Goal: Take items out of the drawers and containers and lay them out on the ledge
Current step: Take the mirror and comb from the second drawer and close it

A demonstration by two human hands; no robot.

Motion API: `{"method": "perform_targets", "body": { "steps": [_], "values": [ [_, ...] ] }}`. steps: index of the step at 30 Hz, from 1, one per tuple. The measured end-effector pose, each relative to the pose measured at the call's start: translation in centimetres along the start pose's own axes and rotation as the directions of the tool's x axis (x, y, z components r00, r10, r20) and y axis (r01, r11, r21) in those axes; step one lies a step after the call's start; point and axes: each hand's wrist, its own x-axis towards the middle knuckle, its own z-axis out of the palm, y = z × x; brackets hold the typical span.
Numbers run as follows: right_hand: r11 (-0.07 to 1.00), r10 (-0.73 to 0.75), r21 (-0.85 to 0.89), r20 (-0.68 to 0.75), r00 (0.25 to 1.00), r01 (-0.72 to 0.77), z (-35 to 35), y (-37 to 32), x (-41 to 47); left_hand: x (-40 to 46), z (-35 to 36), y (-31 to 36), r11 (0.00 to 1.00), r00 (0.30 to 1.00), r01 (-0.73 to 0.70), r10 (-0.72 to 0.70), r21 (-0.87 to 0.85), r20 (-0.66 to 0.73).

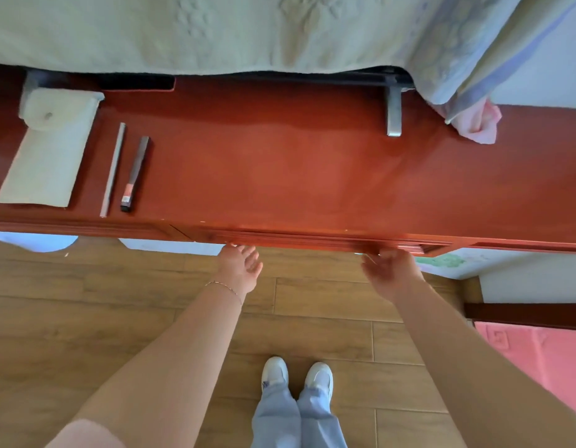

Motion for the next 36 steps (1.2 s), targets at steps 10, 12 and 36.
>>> {"method": "perform_targets", "body": {
  "steps": [10, 12, 36],
  "values": [
    [0.993, 0.018, 0.119, -0.008, 1.0, -0.017, -0.8, 0.7, -0.7, -0.5, -1.0, -0.5, 0.967, 0.998, 0.0, 0.017, -0.253, 0.063],
    [0.995, 0.033, 0.091, -0.033, 0.999, -0.03, -1.6, 1.5, -1.6, -1.2, -1.9, -1.5, 0.969, 1.0, -0.002, 0.008, -0.248, 0.025],
    [0.768, -0.01, -0.628, -0.211, 0.978, -0.127, -13.0, 10.6, -9.4, -8.1, -13.0, -10.6, 0.994, 0.981, 0.106, -0.109, -0.027, -0.158]
  ]
}}
